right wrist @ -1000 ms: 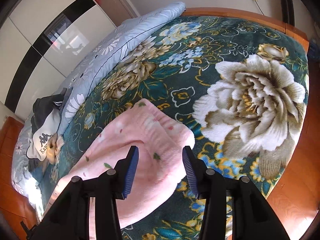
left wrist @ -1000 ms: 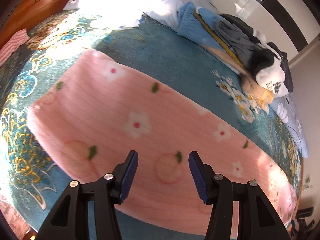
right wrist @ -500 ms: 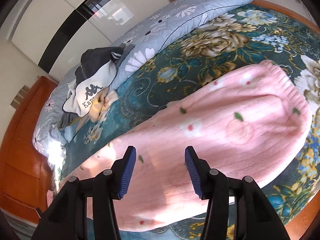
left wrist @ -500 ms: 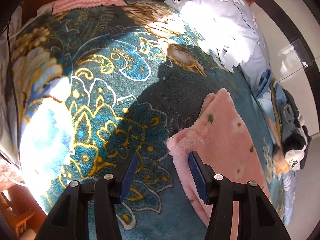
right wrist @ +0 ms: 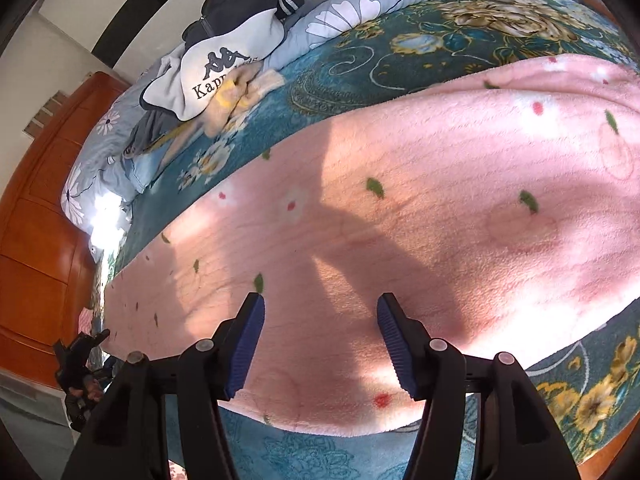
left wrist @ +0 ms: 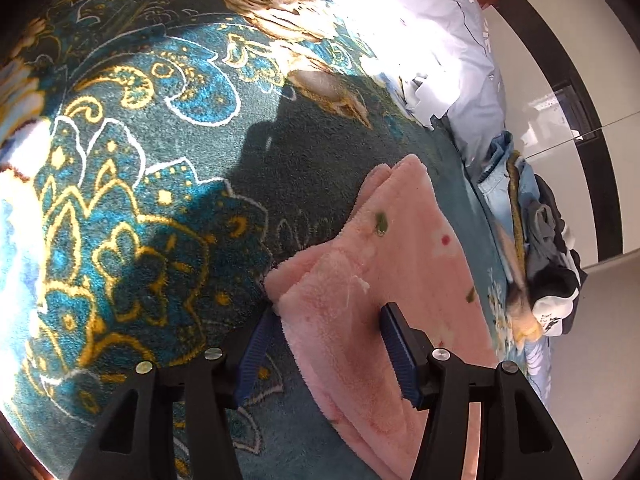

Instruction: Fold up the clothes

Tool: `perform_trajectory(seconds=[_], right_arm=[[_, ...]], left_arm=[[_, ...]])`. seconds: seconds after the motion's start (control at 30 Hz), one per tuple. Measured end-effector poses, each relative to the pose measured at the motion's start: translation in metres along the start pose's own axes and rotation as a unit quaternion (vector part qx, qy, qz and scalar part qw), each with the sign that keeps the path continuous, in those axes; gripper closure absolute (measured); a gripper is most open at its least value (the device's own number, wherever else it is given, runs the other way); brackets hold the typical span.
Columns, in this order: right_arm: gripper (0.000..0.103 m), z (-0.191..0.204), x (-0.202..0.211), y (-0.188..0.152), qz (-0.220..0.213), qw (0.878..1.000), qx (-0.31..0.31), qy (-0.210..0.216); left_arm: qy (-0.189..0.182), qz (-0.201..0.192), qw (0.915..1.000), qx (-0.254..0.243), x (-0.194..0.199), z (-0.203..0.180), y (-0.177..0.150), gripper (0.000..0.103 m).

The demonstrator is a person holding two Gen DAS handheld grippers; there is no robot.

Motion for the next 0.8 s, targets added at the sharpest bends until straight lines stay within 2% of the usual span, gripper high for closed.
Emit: perform_trajectory(seconds=[0.13, 0.27, 0.33, 0.4, 0.5, 0.67, 0.8], right_arm=[[0.033, -0.004, -0.005, -0.004, -0.002, 1.000, -0.013, -0.002], [0.033, 0.002, -0.008, -0.008, -0.007, 1.000, -0.017, -0.009], [0.033, 0.008, -0.009, -0.009, -0.006, 1.000, -0.011, -0.003], [0.032, 0.012, -0.012, -0.013, -0.002, 1.000, -0.007, -0.003], [0.031, 0.009, -0.014, -0.016, -0.005, 1.000, -0.017, 0.000], [0.031, 0.004, -0.011, -0.016, -0.014, 0.999, -0.044, 0.021], [0.031, 0.005, -0.009, -0.017, -0.016, 0.999, -0.045, 0.023]], left_arm=[[-0.006, -0.007, 0.9999, 0.007, -0.002, 0.002, 0.003, 0.043], [-0.015, -0.018, 0.9996, 0.012, -0.001, 0.003, 0.006, 0.045], [-0.019, -0.023, 0.9995, 0.010, 0.000, 0.003, 0.007, 0.052], [-0.022, -0.027, 0.9994, 0.007, 0.001, 0.002, 0.008, 0.068], [-0.027, -0.034, 0.9990, 0.003, 0.003, 0.001, 0.010, 0.086], [-0.016, -0.061, 0.9959, -0.066, 0.019, -0.034, 0.011, 0.089], [-0.052, -0.083, 0.9806, -0.170, 0.045, -0.102, -0.004, 0.089]])
Point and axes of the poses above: each gripper's, at about its wrist camera, not at the fingertips, and x roughly against the way its jaws point, z to its left, y to its top, the point moved 6 cm from there along -x, roughly the way its jaws point, and after that the axes turned 1 degree about z, right-handed, at the moved point
